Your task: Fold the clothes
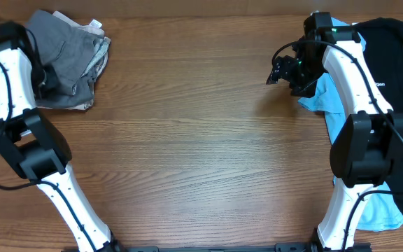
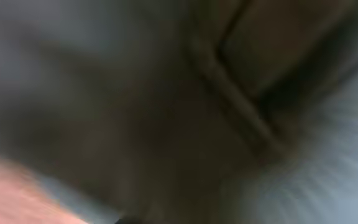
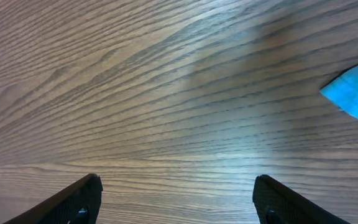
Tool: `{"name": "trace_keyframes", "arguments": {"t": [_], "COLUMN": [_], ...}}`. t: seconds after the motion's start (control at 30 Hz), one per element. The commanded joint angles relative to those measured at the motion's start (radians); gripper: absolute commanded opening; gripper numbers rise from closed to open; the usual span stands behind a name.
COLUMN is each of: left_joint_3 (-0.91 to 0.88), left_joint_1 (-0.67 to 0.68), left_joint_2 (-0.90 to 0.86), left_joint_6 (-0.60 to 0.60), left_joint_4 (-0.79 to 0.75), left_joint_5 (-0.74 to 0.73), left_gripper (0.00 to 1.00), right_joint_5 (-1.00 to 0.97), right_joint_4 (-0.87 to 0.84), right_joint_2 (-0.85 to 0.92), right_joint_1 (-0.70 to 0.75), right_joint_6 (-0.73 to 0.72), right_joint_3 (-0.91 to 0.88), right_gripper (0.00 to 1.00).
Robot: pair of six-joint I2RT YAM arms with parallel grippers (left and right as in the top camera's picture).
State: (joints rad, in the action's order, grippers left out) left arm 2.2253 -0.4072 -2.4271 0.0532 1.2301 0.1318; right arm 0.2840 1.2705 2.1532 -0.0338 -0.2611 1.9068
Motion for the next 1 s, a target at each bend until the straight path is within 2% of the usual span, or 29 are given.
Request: {"name": "trace_keyframes", "arguments": {"t": [0.0, 0.17, 0.3, 0.43, 0.57, 0.77, 0.97], "left_joint_3": [-0.033, 0.031, 0.158, 0.238, 0.244, 0.214, 0.174], "left_joint_1": [0.002, 0.002, 0.002, 0.002, 0.002, 0.002, 0.002], "left_joint_2": [-0.027, 0.008, 0.061, 0.119, 0.136, 0.07, -0.045], "left_joint_6": [-0.001, -0.002, -0.009, -0.043, -0.082, -0.09, -0.174], "left_joint_4": [-0.012, 0.027, 0.11, 0.126, 0.064, 0.007, -0.033], "left_joint_5": [-0.002, -0.003, -0.026, -0.054, -0.067, -0.07, -0.069], "left_gripper": [0.16, 0.15, 0.15, 0.17, 0.24, 0.24, 0.23], "right_joint_5": [0.005, 0.005, 0.005, 0.005, 0.005, 0.005, 0.004], "right_joint_4": [-0.005, -0.005, -0.005, -0.005, -0.006, -0.01, -0.009], "right_joint_2": [-0.016, -0.016, -0.016, -0.016, -0.016, -0.016, -0.016], "right_joint_1": [-0.006, -0.006, -0.006, -0.006, -0.006, -0.006, -0.005], "right_joint_6": [-0.002, -0.002, -0.002, -0.002, -0.002, -0.002, -0.001], "right_joint_3": [0.017, 0.017, 0.017, 0.017, 0.017, 0.017, 0.017], "right_gripper": [0.82, 0.82, 0.82, 0.82, 0.82, 0.82, 0.82]}}
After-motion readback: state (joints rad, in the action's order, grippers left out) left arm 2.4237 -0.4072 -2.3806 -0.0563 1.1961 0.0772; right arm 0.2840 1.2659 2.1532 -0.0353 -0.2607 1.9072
